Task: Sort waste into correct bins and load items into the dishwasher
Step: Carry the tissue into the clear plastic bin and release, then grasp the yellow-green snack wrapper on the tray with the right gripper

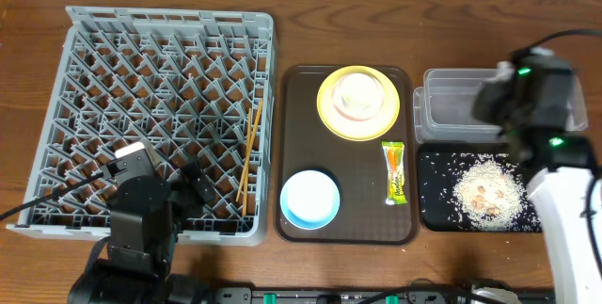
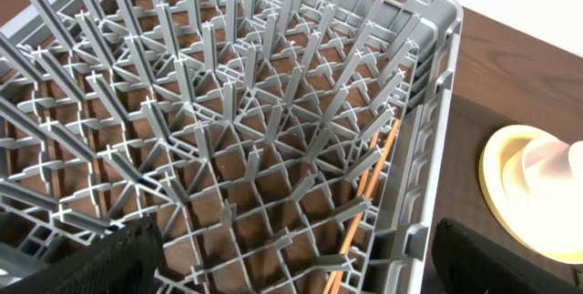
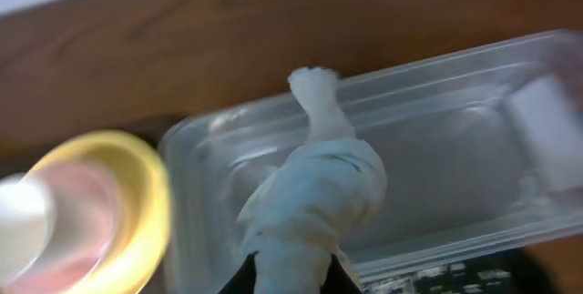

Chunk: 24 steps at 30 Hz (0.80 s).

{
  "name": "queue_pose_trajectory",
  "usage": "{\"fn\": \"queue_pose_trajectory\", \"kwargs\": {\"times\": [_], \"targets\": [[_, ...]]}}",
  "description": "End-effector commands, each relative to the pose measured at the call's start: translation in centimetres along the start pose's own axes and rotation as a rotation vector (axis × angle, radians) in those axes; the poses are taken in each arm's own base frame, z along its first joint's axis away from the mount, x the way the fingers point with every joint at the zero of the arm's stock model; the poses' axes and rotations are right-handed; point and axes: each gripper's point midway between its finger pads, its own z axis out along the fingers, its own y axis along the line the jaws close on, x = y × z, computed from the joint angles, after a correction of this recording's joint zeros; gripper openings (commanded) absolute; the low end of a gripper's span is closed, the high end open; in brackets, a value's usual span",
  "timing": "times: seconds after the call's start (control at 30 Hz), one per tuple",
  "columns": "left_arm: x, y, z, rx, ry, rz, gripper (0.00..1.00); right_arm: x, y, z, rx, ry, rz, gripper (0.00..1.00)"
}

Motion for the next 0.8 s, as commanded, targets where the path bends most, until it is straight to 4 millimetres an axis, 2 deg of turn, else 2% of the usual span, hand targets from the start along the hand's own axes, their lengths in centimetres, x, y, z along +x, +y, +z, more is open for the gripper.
{"fn": "queue_pose_trajectory", "kwargs": {"times": [0.0, 0.07, 0.17, 0.23, 0.33, 0.4, 0.43, 0.5, 0.6, 0.7, 0.77], "targets": [[-0.4, 0.2, -0.2, -0.011, -0.017, -0.008, 0.95, 1.2, -1.3, 2.5, -0.029, 0.085, 0.025, 0.02], [-0.4, 0.2, -0.2, -0.011, -0.017, -0.008, 0.95, 1.8, -2.3, 4.4, -0.008, 0.119, 0.043, 0.05], [-0.4, 0.2, -0.2, -0.011, -0.017, -0.008, 0.96, 2.8, -2.8, 6.8, -0.003, 0.160, 0.050, 0.12], [-0.4, 0.2, -0.2, -0.011, -0.017, -0.008, 0.95, 3.3, -2.2, 7.7, -0.035, 0.178, 0.053, 0.35], [-0.4, 0.2, -0.2, -0.011, -0.017, -0.008, 0.95, 2.9, -1.6, 7.8, -0.074, 0.165, 0.038, 0.51], [-0.4, 0.2, -0.2, -0.011, -0.017, -0.008, 0.95, 2.4, -1.4, 7.4, -0.079, 0.151, 0.022, 0.85], [-0.4, 0.2, -0.2, -0.011, -0.017, -0.008, 0.96, 2.0, -1.3, 7.0, -0.086, 0.145, 0.013, 0.99], [-0.4, 0.2, -0.2, -0.011, -0.017, -0.008, 0.95, 1.2, -0.9, 5.8, -0.101, 0.136, 0.014, 0.99], [-0.4, 0.2, -0.2, -0.011, -0.017, -0.008, 0.96, 0.4, 0.8, 3.8, -0.188, 0.119, 0.014, 0.99], [-0.4, 0.2, -0.2, -0.011, -0.017, -0.008, 0.96, 0.2, 3.8, 0.9, -0.332, 0.117, 0.001, 0.99], [-0.4, 0.2, -0.2, -0.011, -0.017, -0.008, 0.95, 0.7, 5.7, -1.0, -0.396, 0.133, -0.020, 0.99]]}}
